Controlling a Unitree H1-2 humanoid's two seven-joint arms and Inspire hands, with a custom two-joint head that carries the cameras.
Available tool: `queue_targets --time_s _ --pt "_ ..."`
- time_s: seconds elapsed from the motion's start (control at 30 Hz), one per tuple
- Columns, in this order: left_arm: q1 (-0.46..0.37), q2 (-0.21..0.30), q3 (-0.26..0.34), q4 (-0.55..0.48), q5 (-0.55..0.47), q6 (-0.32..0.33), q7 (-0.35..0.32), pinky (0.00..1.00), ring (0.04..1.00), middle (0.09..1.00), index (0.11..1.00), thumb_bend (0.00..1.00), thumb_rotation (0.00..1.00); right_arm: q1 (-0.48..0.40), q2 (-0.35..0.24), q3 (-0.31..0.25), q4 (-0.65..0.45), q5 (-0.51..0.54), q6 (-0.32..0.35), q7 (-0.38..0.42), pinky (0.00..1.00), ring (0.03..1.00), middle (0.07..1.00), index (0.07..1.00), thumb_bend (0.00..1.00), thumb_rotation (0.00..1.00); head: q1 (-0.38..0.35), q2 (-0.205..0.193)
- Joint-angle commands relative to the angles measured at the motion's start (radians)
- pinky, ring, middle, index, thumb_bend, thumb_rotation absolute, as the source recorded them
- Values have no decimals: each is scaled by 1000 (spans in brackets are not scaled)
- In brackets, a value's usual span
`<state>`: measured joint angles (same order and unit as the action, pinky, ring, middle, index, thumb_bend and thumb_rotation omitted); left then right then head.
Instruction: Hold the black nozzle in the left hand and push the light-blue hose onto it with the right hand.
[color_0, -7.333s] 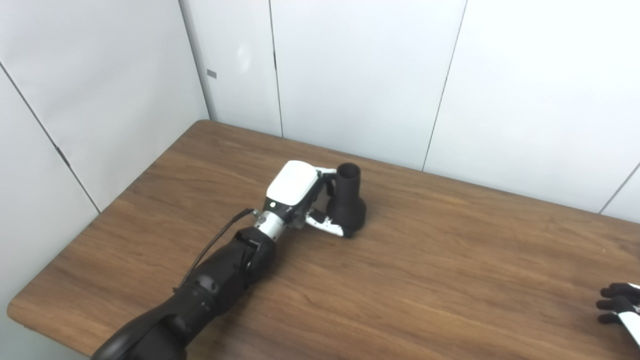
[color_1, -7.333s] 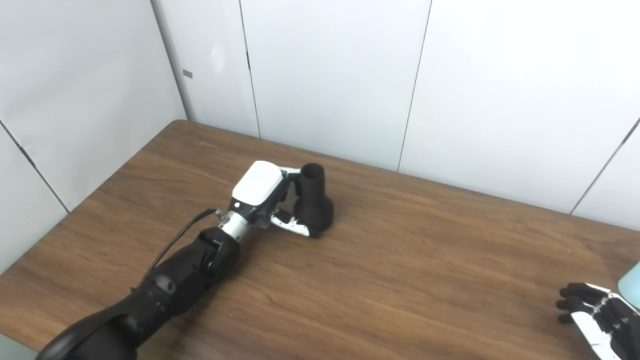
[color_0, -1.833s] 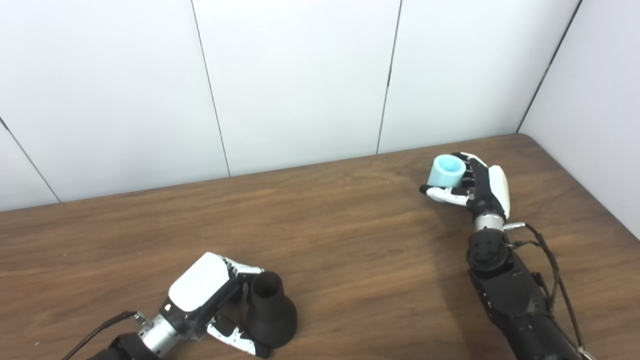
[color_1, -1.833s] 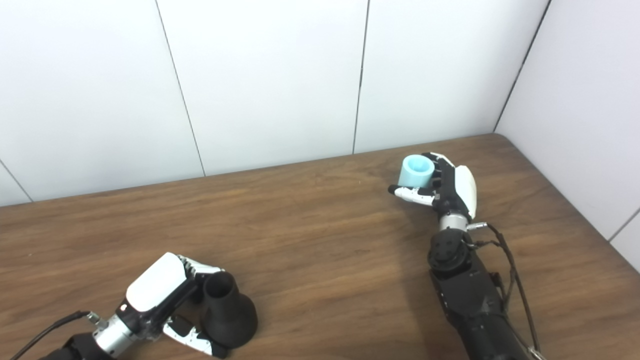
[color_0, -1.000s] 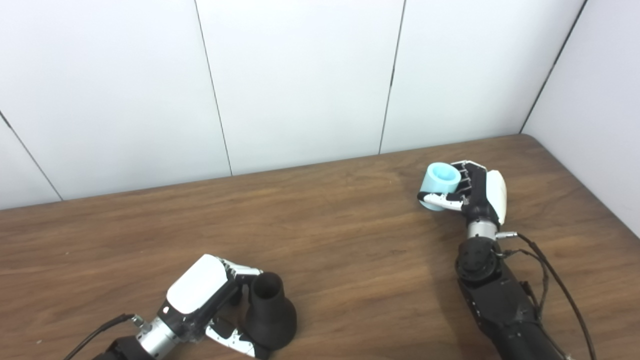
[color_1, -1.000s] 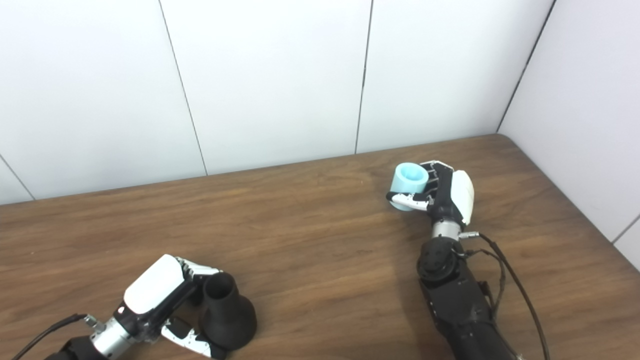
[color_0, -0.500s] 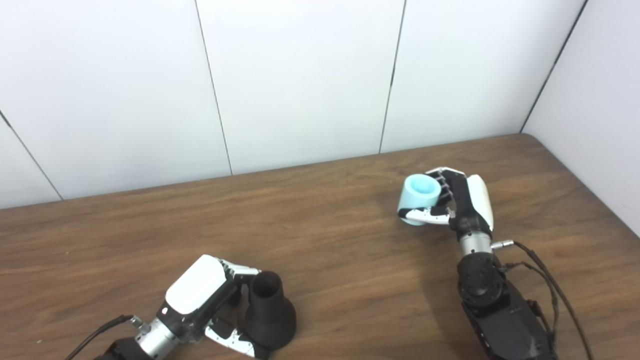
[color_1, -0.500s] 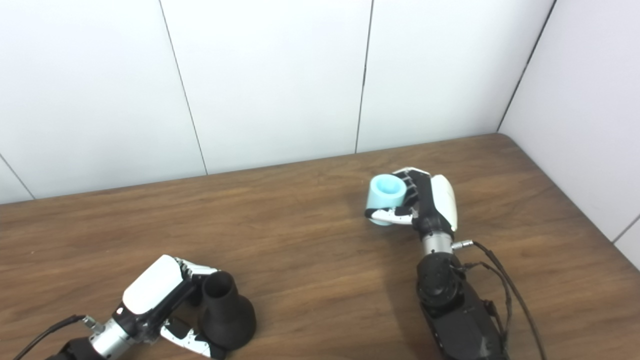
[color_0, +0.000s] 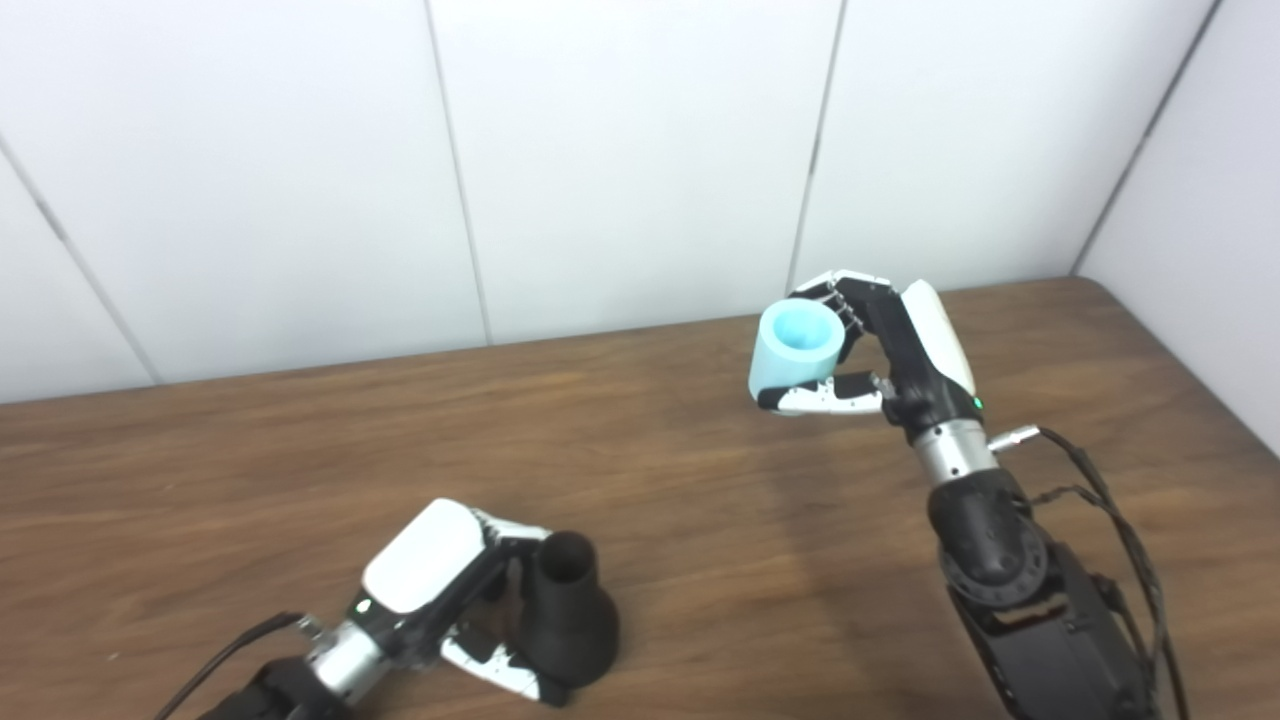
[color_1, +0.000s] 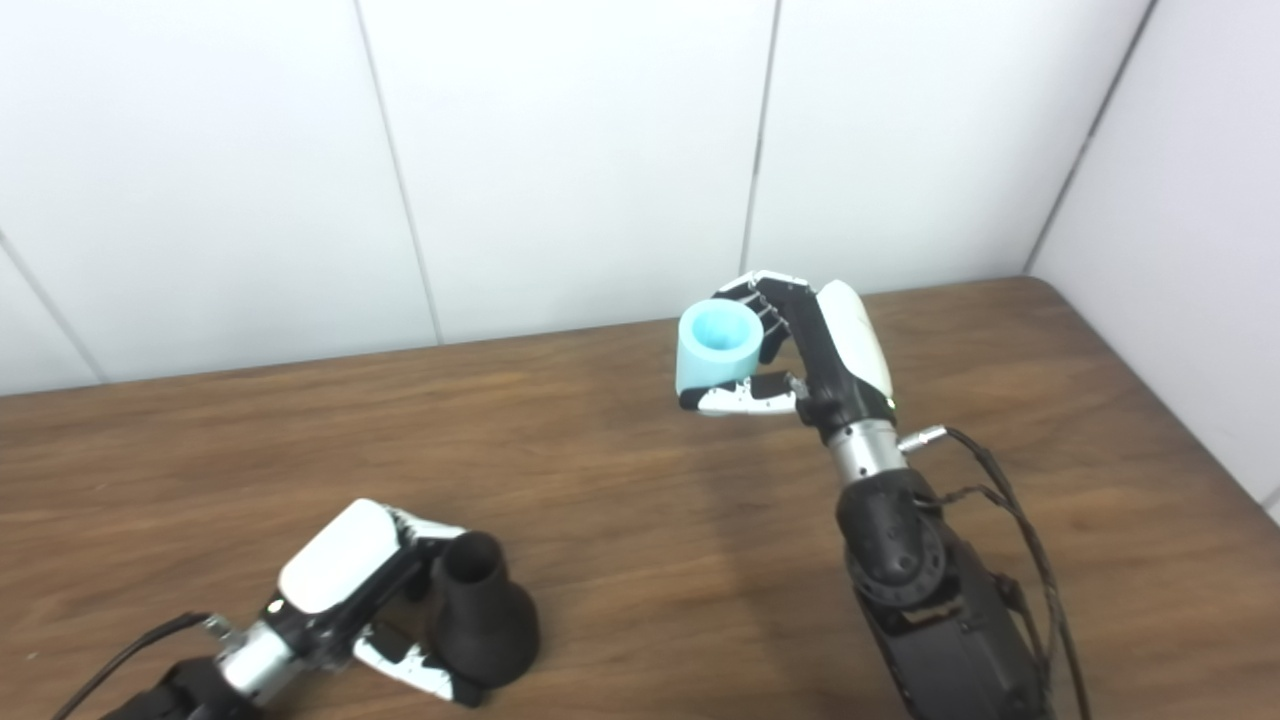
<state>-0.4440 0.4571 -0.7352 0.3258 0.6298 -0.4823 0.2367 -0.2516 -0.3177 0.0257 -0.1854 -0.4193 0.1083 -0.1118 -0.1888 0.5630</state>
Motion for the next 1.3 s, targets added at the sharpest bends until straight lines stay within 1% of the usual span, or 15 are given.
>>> queue_targets --time_s 0.0,0.07,0.23,0.3,0.37,0.43,0.5,0.7,0.77,0.83,0.93,1.1,1.27 --pt "64 -36 -32 61 29 13 -42 146 204 472 480 525 0 -28 -6 8 -56 0 -73 10 311 399 468 545 514 0 9 4" --pt "65 -45 -24 64 35 13 -46 142 200 472 480 525 0 -30 -4 24 -71 -10 -93 24 304 394 468 547 513 0 25 5" --pt "70 -66 -6 66 58 13 -54 143 201 472 480 525 0 -29 26 53 -136 -20 -69 71 296 392 469 538 514 0 64 7" --pt "70 -73 -3 73 66 13 -51 144 201 472 480 525 0 -22 45 68 -164 -15 -65 93 276 382 468 540 513 0 75 -1" --pt "70 -77 -1 77 70 13 -51 139 193 471 479 525 0 -15 60 80 -185 -7 -67 113 261 376 468 541 512 0 80 -5" --pt "68 -79 -2 79 66 13 -52 141 195 471 479 525 0 -11 71 92 -202 -2 -80 131 261 376 470 541 512 0 83 -7" --pt "67 -82 -2 82 67 13 -49 141 194 471 479 525 0 -8 86 103 -221 7 -79 146 263 376 472 541 512 0 85 -7" --pt "67 -88 3 88 79 13 -56 144 200 471 479 525 0 -12 114 113 -257 6 -75 177 274 383 476 536 513 0 90 -12" --pt "64 -89 -3 94 85 13 -42 145 201 472 479 525 0 -13 121 114 -267 5 -72 188 279 386 478 533 514 0 91 -14" --pt "63 -89 -7 97 87 13 -37 146 202 472 479 525 0 -14 128 116 -281 6 -68 196 256 370 477 536 511 0 91 -15" --pt "63 -91 -4 99 87 13 -42 144 198 471 479 525 0 -14 138 120 -312 12 -47 219 259 372 475 542 511 0 91 -14" --pt "61 -90 -13 103 88 13 -24 139 192 471 479 524 0 -7 153 117 -359 49 13 266 265 382 475 546 511 0 91 -12" --pt "63 -93 -2 102 87 13 -49 150 207 472 479 524 0 -4 150 117 -403 108 94 329 244 374 474 548 509 0 94 -11"
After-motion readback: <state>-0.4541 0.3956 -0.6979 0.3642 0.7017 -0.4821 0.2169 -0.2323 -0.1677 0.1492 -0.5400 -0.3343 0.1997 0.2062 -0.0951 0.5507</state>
